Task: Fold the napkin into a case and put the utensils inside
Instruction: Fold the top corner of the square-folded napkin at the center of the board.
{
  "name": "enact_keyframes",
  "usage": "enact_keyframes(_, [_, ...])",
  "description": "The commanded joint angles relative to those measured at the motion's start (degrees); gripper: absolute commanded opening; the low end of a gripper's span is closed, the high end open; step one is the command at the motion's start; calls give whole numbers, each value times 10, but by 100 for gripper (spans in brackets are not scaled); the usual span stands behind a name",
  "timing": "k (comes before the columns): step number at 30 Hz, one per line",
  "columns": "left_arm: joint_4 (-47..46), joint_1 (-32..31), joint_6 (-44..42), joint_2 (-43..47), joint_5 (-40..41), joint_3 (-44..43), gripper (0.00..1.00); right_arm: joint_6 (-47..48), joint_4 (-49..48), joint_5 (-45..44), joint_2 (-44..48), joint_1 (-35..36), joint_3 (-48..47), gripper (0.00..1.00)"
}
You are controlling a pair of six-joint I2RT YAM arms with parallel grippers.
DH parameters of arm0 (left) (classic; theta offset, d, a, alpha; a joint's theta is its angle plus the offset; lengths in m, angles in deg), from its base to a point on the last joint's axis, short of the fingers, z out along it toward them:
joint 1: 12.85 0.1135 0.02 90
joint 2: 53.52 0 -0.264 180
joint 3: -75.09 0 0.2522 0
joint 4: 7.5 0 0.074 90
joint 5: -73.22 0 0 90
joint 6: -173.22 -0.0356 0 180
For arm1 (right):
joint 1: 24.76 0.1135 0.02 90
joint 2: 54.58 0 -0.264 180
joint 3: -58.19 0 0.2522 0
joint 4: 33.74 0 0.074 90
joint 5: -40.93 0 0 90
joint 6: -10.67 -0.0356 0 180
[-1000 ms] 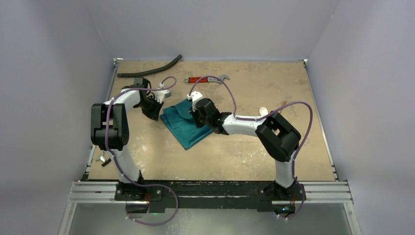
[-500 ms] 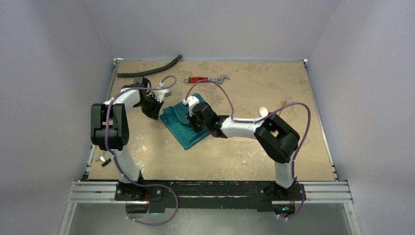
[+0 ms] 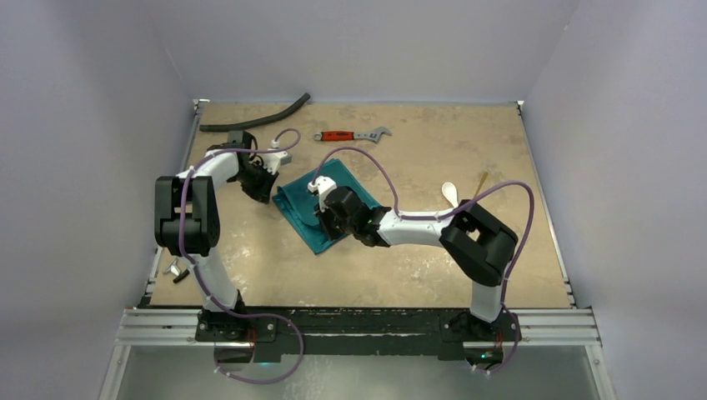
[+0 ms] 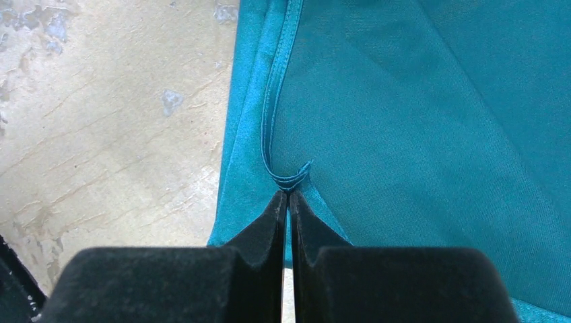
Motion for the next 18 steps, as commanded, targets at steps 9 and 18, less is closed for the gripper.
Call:
enact_keyframes(9, [9,7,-4,16,6,-35,7,8,11,15,11,24,4,6])
enact_keyframes(18, [51,21,4,19,-33,-99,7,29,32,19,-1,42,-6,24])
